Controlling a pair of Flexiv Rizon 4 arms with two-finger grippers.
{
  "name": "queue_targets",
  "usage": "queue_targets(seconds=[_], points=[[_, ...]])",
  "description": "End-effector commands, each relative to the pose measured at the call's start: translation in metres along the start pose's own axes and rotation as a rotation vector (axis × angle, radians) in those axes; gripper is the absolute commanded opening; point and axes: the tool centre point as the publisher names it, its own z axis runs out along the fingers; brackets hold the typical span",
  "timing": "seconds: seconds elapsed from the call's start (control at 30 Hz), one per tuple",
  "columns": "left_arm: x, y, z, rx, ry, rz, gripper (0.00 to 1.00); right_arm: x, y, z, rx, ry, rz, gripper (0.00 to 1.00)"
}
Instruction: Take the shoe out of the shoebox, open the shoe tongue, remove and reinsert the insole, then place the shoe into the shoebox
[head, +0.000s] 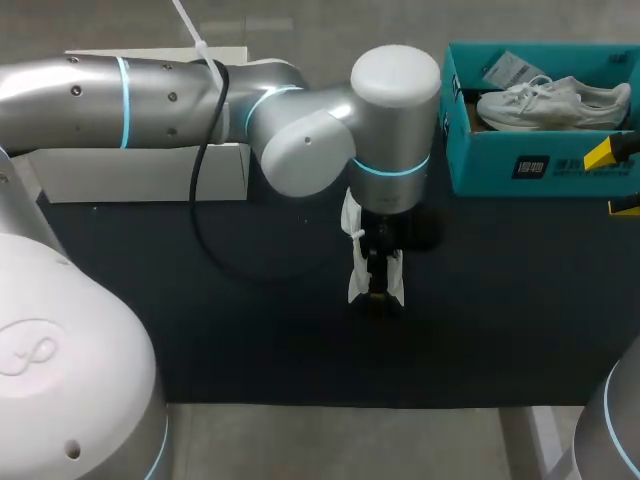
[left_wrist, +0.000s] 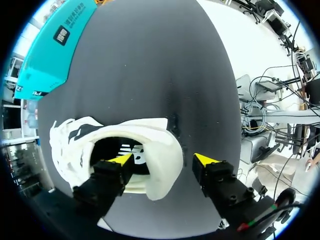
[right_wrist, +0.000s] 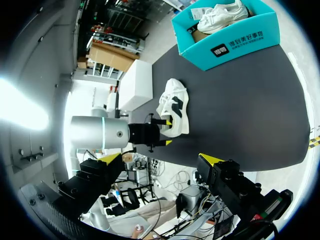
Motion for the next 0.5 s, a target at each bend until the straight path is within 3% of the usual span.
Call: queue_targets(seconds=[0.03, 0.07, 0.13, 0.5], points=[[0.002, 0.005, 0.004, 0.012, -0.005, 0.006, 0.71, 0.0, -0.001, 0.0, -0.001, -0.003, 0.001, 1.0], [0.001, 0.004, 0.005, 0.012, -0.003, 0.006, 0.6, 0.0, -0.001, 0.0, -0.001, -0.003, 0.001, 1.0], [0.0, 0.003, 0.008, 0.015, 0.001, 0.008, 0.53, 0.0, -0.001, 0.0, -0.001, -0.003, 0.001, 1.0], [-0.002, 0.006, 0.018, 0.042, 0.03, 0.0, 0.53, 0.0, -0.001, 0.0, -0.001, -0.003, 0.001, 1.0]])
